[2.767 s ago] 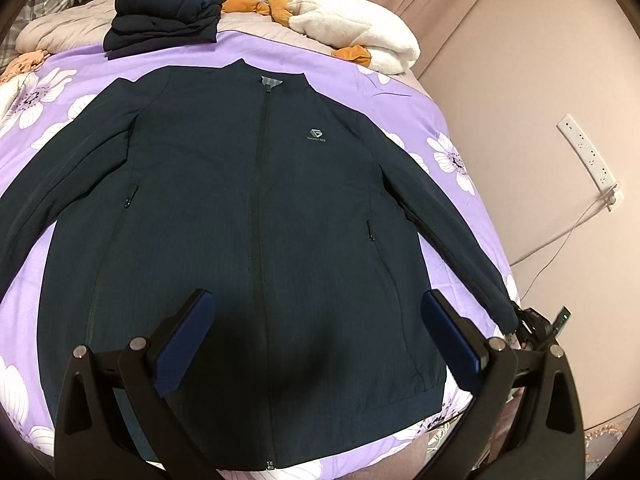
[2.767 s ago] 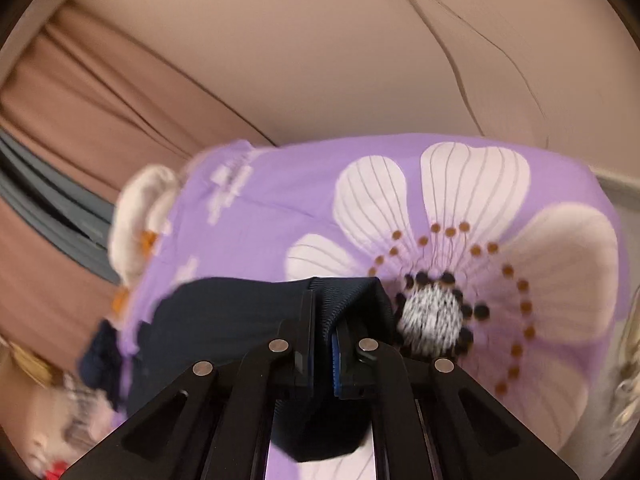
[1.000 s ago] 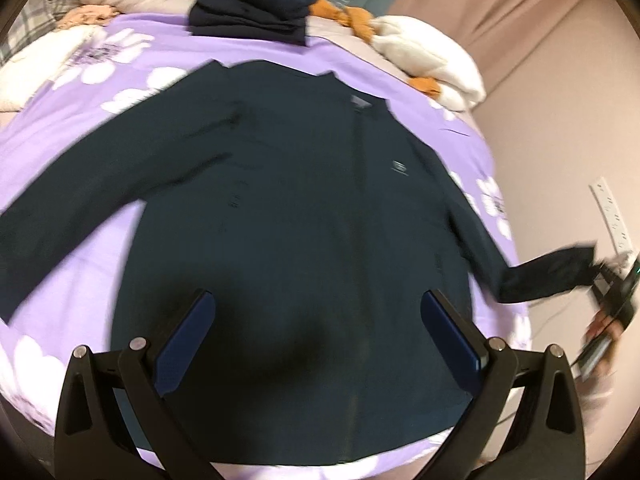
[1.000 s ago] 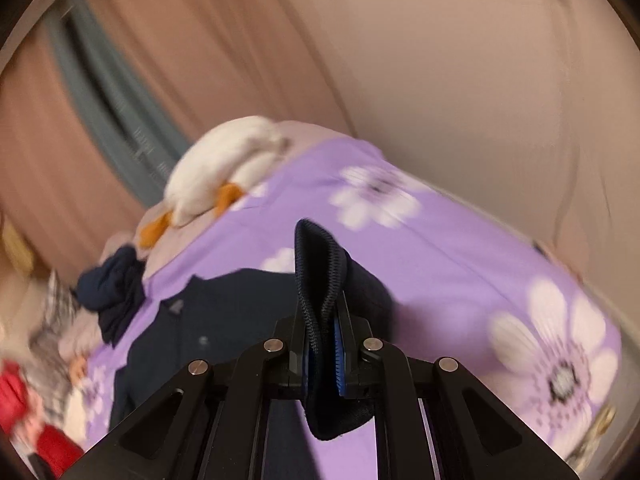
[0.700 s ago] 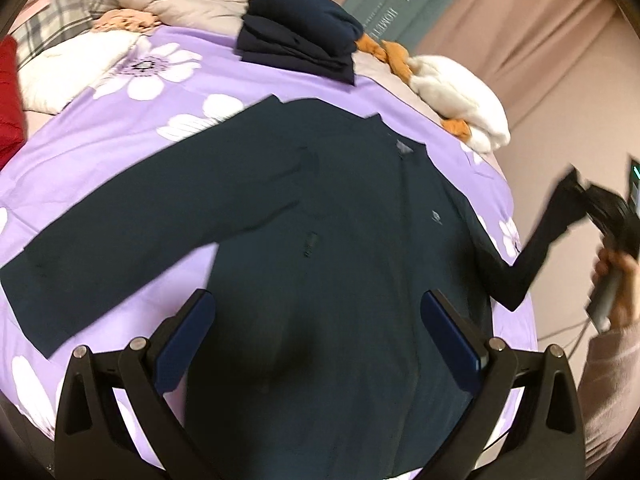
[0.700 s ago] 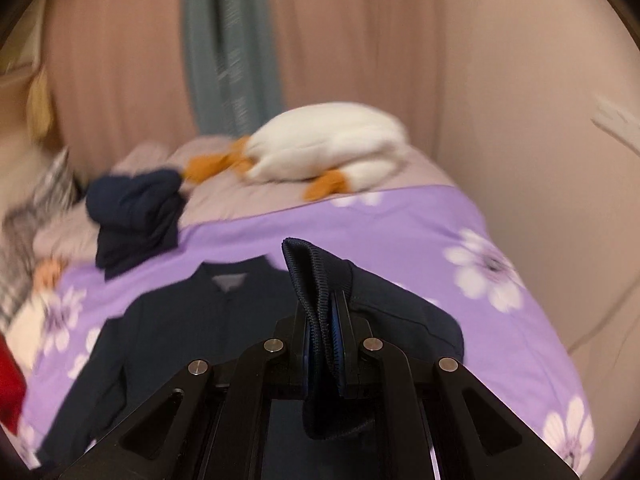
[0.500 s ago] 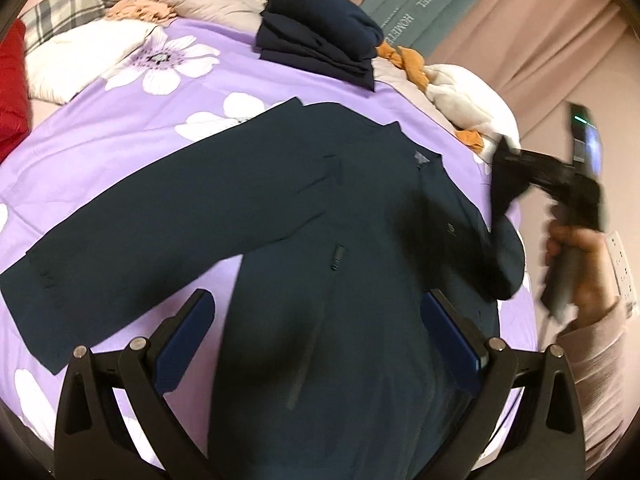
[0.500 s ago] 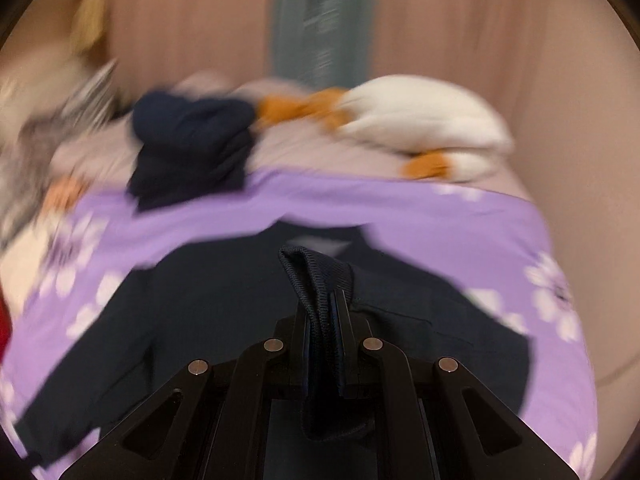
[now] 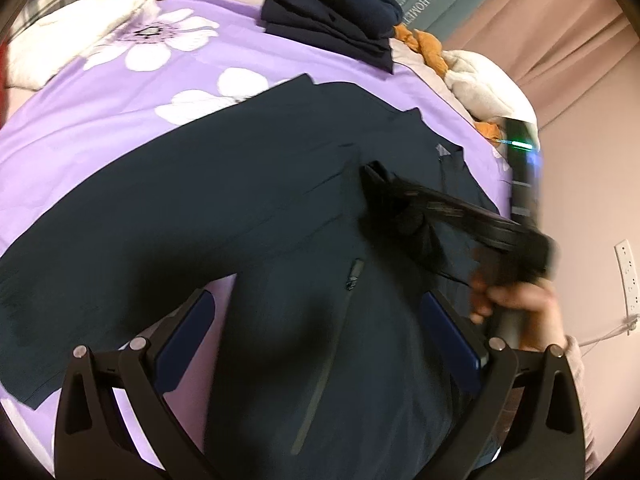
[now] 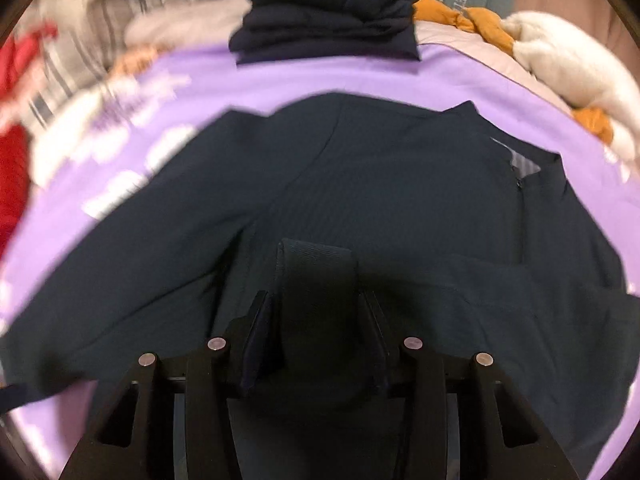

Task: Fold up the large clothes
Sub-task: 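Lay the sleeve across the jacket body with the right tool, then open the right tool, release the sleeve cuff and withdraw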

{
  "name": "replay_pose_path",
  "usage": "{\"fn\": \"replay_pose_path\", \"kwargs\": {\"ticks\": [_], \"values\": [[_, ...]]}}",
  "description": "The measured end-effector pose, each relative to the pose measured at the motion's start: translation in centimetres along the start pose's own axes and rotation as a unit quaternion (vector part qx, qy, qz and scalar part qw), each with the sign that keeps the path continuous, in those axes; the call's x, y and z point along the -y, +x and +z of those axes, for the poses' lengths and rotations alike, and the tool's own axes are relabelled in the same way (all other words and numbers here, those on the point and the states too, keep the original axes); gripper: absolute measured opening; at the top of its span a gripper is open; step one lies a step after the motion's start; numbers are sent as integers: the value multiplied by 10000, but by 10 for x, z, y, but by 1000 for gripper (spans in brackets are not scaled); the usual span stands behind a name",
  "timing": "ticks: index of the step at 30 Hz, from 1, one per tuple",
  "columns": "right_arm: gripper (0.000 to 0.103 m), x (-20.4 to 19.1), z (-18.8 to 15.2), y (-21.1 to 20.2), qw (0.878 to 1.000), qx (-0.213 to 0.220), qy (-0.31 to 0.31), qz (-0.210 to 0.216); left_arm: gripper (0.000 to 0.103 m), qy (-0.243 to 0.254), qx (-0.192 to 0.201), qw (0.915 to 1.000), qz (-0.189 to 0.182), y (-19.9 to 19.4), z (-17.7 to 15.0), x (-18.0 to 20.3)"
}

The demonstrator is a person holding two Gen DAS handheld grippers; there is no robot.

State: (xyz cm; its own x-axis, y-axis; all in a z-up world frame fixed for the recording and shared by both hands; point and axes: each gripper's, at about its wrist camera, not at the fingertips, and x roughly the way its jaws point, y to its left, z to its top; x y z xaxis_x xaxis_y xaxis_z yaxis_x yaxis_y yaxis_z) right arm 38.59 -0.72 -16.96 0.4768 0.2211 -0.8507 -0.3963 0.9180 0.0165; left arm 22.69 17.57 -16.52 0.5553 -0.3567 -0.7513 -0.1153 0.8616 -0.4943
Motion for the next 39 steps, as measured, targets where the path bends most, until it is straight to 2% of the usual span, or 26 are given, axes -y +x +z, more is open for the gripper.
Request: {"fn": "replay_pose_path", "kwargs": {"ticks": [2, 4, 5, 8, 11, 13, 15, 16, 17, 18, 19, 22, 23, 24, 25, 26, 27, 29, 32, 33, 34, 35, 38, 39], "values": [[47, 25, -4, -29, 9981, 326, 276, 451, 103, -5, -19, 9999, -135, 5, 5, 6], [55, 66, -11, -67, 9931, 785, 571, 665, 103, -75, -15, 9996, -269, 10, 13, 13], [61, 85, -16, -80, 9909, 957, 728, 599, 103, -134, -9, 9993, -338, 13, 17, 17], [62, 154, -31, -113, 9822, 1293, 1355, 134, 103, -245, 17, 9979, -592, 24, 27, 32], [62, 238, -58, -130, 9636, 1365, 2286, -257, 103, -125, -39, 9960, -881, 48, 38, 60], [62, 278, -77, -132, 9507, 1398, 2731, -465, 101, 32, -105, 9938, -1107, 66, 44, 81], [62, 315, -91, -126, 9377, 1323, 3111, -799, 95, 122, -53, 9924, -1221, 80, 48, 96], [62, 329, -95, -119, 9329, 1258, 3256, -891, 88, 180, -67, 9924, -1219, 91, 51, 105], [62, 338, -99, -111, 9289, 1214, 3388, -876, 80, 222, -116, 9922, -1219, 100, 53, 110], [62, 350, -101, -103, 9251, 1195, 3521, -770, 76, 257, -170, 9923, -1199, 108, 54, 113], [62, 361, -103, -94, 9204, 1203, 3677, -569, 69, 280, -211, 9929, -1139, 116, 54, 115], [62, 365, -99, -69, 9124, 1288, 3882, -125, 60, 387, -366, 9960, -714, 144, 53, 113], [62, 364, -95, -62, 9122, 1302, 3886, 19, 60, 409, -398, 9965, -606, 148, 51, 110], [56, 360, -92, -55, 9124, 1299, 3880, 131, 60, 445, -440, 9969, -476, 154, 49, 107], [44, 356, -89, -51, 9135, 1339, 3839, 181, 60, 490, -463, 9969, -395, 158, 47, 106], [13, 350, -87, -50, 9172, 1383, 3731, 201, 60, 560, -456, 9968, -335, 159, 45, 106], [8, 345, -82, -45, 9233, 1360, 3589, 171, 60, 630, -436, 9967, -282, 157, 44, 107], [6, 353, -86, -42, 9213, 1416, 3614, 254, 60, 809, -394, 9958, -197, 157, 46, 113], [6, 378, -106, -50, 8869, 1802, 4213, 593, 62, 969, -380, 9943, -228, 164, 47, 122], [5, 385, -113, -51, 8774, 1872, 4384, 552, 62, 1017, -405, 9938, -203, 169, 47, 125], [5, 388, -117, -48, 8754, 1866, 4435, 470, 62, 1057, -470, 9932, -154, 176, 48, 126], [6, 387, -118, -45, 8784, 1799, 4405, 452, 62, 1061, -505, 9930, -99, 181, 48, 126], [6, 379, -108, -35, 9012, 1463, 4069, 310, 62, 1003, -550, 9934, -51, 187, 46, 120], [6, 377, -106, -39, 9015, 1482, 4056, 270, 62, 1029, -545, 9932, -51, 185, 46, 119]]}}
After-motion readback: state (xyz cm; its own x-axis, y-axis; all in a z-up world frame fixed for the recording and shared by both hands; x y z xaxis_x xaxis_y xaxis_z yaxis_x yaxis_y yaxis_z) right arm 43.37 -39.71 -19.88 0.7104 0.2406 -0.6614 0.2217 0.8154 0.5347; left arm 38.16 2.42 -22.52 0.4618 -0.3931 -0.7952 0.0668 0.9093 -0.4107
